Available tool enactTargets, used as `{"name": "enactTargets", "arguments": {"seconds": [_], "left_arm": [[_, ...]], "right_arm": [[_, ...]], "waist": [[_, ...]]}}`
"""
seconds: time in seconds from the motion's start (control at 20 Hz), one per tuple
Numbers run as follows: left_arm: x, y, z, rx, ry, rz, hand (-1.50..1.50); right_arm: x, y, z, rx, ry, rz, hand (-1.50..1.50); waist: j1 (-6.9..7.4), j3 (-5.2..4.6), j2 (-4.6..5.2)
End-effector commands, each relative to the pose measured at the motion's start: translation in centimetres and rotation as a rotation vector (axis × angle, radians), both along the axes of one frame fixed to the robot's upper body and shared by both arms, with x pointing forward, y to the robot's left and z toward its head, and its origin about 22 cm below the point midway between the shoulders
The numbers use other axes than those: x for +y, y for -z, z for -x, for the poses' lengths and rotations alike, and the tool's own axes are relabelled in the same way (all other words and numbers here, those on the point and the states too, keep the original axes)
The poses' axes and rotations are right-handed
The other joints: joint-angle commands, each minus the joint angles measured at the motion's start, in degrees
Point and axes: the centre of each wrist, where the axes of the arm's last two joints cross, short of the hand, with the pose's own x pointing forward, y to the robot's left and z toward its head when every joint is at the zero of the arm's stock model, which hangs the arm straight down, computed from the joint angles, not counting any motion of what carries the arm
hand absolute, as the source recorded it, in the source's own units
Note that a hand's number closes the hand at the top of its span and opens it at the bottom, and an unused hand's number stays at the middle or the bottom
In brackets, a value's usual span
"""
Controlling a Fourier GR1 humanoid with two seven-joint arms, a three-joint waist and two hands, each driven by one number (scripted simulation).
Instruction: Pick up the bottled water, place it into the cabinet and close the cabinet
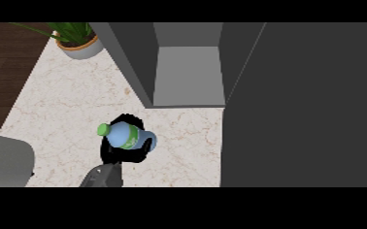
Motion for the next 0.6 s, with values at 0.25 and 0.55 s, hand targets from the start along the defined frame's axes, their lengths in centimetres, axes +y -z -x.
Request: {"name": "enactTargets", "arguments": {"seconds": [0.25,0.55], "left_arm": [[-5.6,-6.3,-2.8,-0.055,0.009,-0.105,1.5],[-10.7,-11.3,-5.4,-0.086,0.024,-0.181,1.5]], "right_arm": [[-0.4,-1.4,0.8,-0.019,0.005,-0.018,-1.5],[-0.2,-2.1,-0.3,-0.042,-0.003,-0.034,-1.5]], "waist": [[-0.11,-0.01,-0.08],[-0.59,-0.06,0.23]]}}
